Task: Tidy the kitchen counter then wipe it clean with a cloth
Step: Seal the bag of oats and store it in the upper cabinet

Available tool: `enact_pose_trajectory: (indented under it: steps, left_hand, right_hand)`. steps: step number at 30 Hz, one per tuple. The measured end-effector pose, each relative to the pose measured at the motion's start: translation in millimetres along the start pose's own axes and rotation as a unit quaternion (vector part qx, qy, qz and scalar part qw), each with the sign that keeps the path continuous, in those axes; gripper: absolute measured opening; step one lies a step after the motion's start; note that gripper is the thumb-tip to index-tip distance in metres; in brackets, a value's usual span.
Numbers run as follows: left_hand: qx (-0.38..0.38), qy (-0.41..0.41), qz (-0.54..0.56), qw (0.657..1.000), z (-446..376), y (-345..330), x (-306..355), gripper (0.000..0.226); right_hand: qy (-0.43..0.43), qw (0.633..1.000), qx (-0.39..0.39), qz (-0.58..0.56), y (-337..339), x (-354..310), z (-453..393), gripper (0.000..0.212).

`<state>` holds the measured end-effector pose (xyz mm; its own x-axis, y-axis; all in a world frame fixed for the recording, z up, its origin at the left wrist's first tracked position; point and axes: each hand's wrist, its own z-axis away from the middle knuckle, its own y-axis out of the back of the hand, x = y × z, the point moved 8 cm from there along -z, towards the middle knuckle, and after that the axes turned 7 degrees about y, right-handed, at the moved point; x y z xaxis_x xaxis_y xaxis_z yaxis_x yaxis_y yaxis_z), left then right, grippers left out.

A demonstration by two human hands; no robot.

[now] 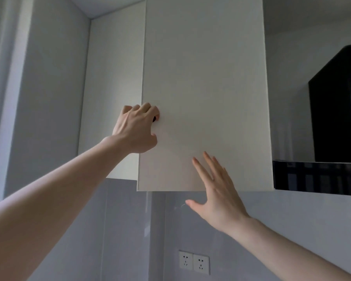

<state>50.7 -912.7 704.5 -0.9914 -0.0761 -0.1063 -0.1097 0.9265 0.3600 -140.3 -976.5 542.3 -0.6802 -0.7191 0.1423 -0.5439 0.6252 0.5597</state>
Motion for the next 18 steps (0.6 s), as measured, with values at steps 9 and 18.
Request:
enact_pose_trajectory:
  steps: [9, 18]
  left_hand:
    - [0.051, -0.061, 0.051, 0.995, 34, 100, 50, 0.044]
    - [0.182, -0.212, 0.181, 0.943, 76, 163, 95, 0.043]
  right_hand:
    - [0.085, 0.984, 0.15, -0.044, 37, -76, 11, 0.103]
    - [0.137, 0.941, 0.308, -0.023, 91, -72, 62, 0.078]
